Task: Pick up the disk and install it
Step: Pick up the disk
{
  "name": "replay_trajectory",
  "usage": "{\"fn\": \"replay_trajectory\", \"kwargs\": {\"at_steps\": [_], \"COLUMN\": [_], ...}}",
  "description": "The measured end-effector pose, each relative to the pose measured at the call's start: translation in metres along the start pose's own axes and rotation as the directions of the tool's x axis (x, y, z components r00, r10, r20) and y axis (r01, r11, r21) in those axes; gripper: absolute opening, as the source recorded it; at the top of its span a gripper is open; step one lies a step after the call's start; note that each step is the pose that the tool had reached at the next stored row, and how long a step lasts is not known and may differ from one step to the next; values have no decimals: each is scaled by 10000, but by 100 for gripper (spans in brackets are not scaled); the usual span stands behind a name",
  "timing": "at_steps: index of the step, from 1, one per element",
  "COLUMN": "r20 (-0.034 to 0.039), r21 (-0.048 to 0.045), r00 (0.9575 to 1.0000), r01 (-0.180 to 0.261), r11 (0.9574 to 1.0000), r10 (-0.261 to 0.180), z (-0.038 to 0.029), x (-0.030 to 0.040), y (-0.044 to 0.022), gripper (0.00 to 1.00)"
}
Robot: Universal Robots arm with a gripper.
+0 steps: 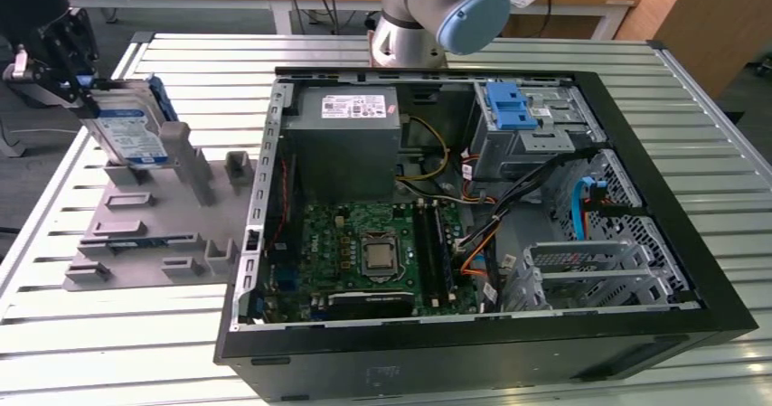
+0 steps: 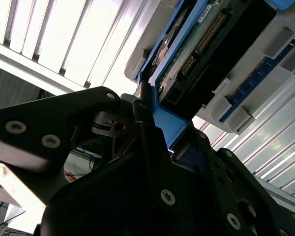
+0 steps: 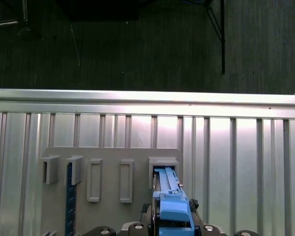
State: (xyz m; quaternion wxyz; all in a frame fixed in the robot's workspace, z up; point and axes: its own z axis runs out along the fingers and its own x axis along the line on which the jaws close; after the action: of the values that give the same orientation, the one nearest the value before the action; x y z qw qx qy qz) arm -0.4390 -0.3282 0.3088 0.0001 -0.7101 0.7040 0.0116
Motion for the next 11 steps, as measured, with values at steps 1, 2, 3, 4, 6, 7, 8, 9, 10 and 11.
{"fn": "replay_trajectory", "kwargs": {"at_steps": [1,2,3,4,6,7,8,9,10,11], "r20": [0,0,0,0,0,0,0,0,0,0], "r21": [-1,0,-1,-1,-1,-1,0,-1,-1,-2], "r00": [10000,10000,10000,10000,10000,10000,10000,10000,10000,10000], "r01": [0,0,0,0,0,0,0,0,0,0], "r11": [10000,10000,10000,10000,10000,10000,10000,10000,10000,10000], "r10": [0,0,0,0,0,0,0,0,0,0], "z": [-2,-3,-6,-9,-12,-14,-15,-68,-76,-77], "x": [0,0,0,0,0,0,0,-1,-1,-1], "y": [0,0,0,1,0,0,0,1,1,1], "gripper": [36,36,36,36,36,36,36,36,36,36]}}
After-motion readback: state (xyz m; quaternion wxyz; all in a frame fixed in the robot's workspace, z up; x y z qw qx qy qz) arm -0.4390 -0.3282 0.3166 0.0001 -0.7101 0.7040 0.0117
